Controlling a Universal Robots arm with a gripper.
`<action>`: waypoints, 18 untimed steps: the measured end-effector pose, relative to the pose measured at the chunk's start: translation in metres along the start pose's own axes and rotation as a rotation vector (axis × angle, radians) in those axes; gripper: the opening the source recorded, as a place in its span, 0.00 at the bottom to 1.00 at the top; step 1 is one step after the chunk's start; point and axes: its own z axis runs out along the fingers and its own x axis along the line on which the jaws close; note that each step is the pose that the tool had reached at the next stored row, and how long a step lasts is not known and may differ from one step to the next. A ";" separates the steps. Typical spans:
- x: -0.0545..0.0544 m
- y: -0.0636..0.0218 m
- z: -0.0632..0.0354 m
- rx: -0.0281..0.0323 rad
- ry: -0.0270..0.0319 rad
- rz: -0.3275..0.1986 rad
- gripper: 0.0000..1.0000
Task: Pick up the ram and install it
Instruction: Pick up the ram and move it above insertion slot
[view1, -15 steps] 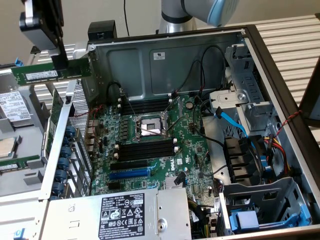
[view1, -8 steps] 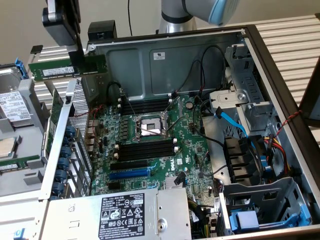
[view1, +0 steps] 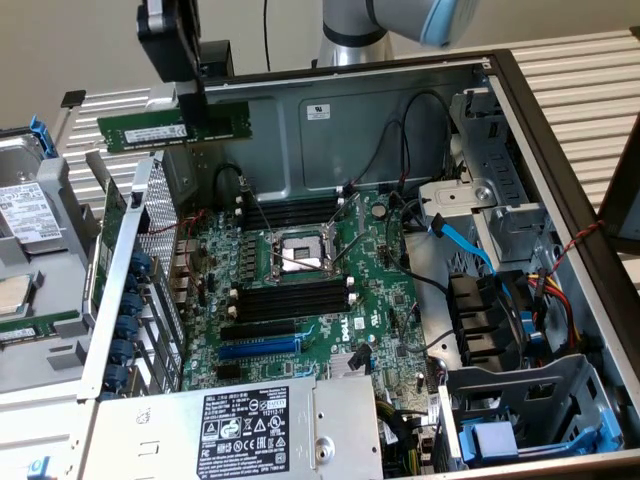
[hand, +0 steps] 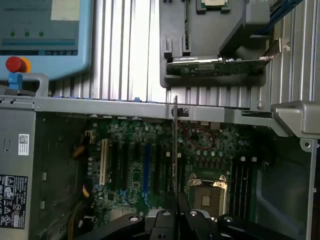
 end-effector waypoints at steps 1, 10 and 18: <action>0.000 -0.0046 0.0000 0.0001 -0.0001 0.000 0.12; -0.006 -0.0359 0.0018 0.0002 0.0000 0.001 0.12; -0.007 -0.0495 0.0087 0.0001 -0.0234 0.014 0.12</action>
